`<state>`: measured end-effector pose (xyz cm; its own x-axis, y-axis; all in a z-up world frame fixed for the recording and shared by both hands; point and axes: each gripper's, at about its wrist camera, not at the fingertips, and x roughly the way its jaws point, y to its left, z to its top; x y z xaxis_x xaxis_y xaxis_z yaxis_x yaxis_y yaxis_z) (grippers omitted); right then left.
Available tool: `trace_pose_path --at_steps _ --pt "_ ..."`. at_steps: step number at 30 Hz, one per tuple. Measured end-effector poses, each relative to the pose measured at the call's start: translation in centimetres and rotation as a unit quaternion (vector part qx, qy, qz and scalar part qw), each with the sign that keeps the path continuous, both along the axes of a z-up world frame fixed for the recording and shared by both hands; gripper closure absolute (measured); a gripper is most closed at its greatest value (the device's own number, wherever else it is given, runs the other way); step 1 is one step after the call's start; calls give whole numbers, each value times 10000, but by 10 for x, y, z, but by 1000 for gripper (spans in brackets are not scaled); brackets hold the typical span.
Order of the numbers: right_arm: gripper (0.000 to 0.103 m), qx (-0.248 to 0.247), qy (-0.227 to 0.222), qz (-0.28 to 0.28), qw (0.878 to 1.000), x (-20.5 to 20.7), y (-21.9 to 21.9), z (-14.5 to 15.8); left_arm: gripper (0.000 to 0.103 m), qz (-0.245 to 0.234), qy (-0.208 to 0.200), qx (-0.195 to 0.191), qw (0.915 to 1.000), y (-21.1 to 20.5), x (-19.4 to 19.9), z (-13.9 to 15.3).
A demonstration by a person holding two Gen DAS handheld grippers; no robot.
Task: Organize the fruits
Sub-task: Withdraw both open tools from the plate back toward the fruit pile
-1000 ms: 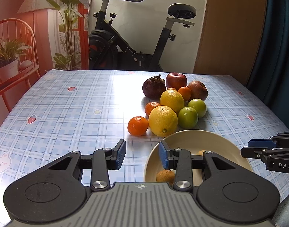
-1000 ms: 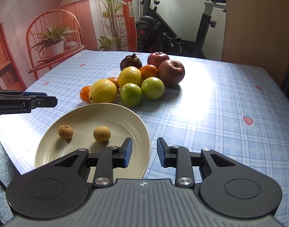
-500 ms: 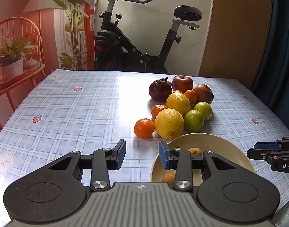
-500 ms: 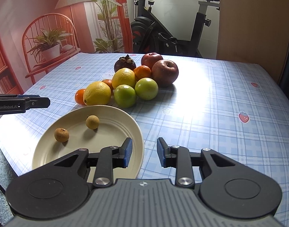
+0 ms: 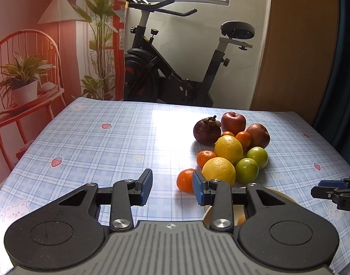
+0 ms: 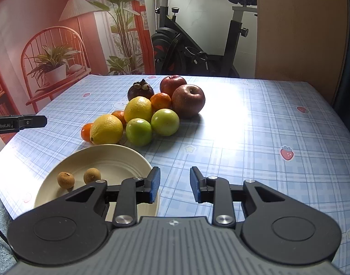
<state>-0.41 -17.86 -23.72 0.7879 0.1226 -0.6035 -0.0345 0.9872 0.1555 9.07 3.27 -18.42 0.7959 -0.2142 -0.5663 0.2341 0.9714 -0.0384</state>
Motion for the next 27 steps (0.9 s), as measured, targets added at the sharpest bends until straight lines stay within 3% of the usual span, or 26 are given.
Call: trace_pose_path --at_steps 27 --pt "72 -6 -165 112 9998 35 -8 15 63 66 -174 -101 9998 -8 37 18"
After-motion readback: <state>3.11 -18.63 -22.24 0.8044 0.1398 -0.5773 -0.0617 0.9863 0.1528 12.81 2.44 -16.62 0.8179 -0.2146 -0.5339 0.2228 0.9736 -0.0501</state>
